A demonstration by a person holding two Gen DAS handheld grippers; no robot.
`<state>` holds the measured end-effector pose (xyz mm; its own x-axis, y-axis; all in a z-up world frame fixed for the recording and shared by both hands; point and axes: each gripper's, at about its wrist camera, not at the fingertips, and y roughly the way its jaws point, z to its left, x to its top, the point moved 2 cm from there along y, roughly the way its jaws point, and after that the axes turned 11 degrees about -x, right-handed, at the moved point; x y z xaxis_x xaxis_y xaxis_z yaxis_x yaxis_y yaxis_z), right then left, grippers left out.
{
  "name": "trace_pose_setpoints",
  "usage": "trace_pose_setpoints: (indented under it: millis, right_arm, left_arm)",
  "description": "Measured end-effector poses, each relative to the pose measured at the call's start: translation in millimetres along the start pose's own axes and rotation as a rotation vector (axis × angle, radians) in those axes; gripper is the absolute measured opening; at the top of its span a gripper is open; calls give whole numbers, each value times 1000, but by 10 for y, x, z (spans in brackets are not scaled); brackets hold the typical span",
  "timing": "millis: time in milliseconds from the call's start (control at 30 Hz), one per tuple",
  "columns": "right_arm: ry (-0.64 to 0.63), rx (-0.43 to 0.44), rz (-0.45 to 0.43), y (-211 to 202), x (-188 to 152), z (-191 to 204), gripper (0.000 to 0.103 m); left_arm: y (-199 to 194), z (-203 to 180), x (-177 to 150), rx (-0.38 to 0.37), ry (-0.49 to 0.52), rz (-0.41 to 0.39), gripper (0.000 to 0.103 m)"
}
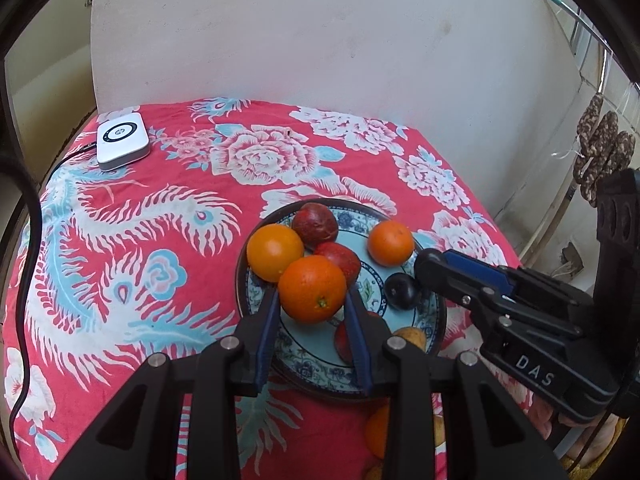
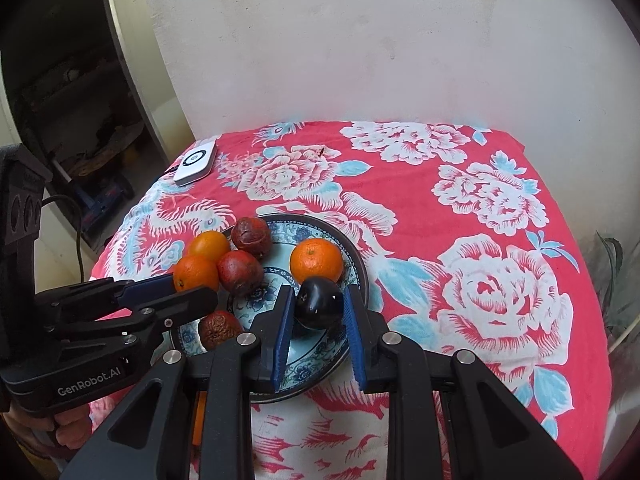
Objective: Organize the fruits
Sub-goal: 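Carry the mandarin and the plum over the plate and lower them onto it, then open both tools to release the mandarin and the plum on the plate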
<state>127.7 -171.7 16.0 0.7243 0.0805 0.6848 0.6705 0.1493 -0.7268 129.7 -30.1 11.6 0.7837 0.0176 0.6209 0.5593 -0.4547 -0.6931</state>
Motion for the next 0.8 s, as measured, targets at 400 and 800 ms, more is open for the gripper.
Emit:
trace_pose_setpoints:
  millis: [400, 800]
  right_arm:
    - [31, 21, -4, 75, 28, -79, 27]
    - [32, 34, -21, 31, 30, -65, 37]
  left_arm:
    - [-10, 29, -12, 15, -6, -19, 45]
    - [-49, 14, -16, 40, 11, -21, 47]
